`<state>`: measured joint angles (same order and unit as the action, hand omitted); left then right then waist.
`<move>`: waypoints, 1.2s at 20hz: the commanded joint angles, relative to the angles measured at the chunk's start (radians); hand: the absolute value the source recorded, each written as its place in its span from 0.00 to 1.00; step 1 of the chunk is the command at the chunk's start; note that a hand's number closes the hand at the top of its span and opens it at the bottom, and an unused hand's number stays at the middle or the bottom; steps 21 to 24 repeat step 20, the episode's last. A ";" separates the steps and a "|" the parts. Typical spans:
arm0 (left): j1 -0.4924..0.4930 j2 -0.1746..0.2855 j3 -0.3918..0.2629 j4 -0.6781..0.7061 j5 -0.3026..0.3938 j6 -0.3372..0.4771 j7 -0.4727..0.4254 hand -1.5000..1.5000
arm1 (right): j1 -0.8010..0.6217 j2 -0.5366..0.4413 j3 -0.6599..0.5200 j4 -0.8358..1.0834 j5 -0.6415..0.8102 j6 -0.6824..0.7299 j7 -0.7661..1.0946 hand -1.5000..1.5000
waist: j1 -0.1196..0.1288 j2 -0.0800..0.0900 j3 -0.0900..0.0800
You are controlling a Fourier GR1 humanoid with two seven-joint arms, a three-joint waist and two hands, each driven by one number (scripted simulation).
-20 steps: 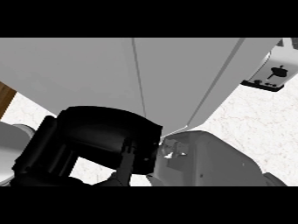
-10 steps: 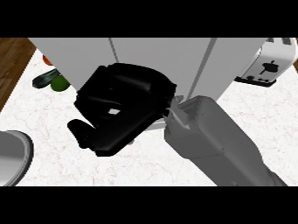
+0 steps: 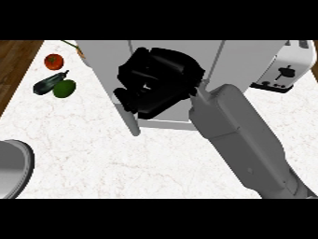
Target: Pick up the bottled water, place it into the cabinet and close the cabinet
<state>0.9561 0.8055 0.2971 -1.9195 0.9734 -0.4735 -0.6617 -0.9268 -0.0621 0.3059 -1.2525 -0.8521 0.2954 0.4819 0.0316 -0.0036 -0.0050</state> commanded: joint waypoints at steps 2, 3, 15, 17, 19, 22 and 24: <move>-0.023 -0.028 0.048 0.019 -0.005 -0.031 -0.001 0.00 | -0.076 -0.039 -0.093 0.163 0.090 0.059 -0.124 1.00 | 0.005 0.011 0.005; -0.025 -0.054 0.018 0.037 -0.034 -0.052 0.001 0.00 | -0.033 -0.018 -0.058 0.118 0.139 0.036 -0.157 1.00 | -0.005 0.007 0.005; -0.076 -0.078 0.023 0.026 -0.030 -0.035 0.054 0.00 | -0.208 -0.041 -0.166 0.178 0.235 -0.086 -0.244 0.00 | -0.003 0.009 0.004; -0.099 -0.076 0.008 0.030 -0.050 -0.047 0.058 0.00 | -0.245 -0.027 -0.165 0.213 0.249 -0.096 -0.248 0.00 | 0.005 0.014 0.002; -0.092 -0.075 0.025 0.023 -0.037 -0.034 0.077 0.00 | -0.226 -0.037 -0.162 0.218 0.251 -0.077 -0.252 0.00 | 0.001 0.014 0.004; -0.108 -0.082 0.002 0.021 -0.062 -0.029 0.080 0.00 | -0.235 -0.026 -0.160 0.186 0.250 -0.103 -0.241 0.00 | -0.012 0.011 0.003; -0.108 -0.082 0.002 0.021 -0.062 -0.029 0.080 0.00 | -0.235 -0.026 -0.160 0.186 0.250 -0.103 -0.241 0.00 | -0.012 0.011 0.003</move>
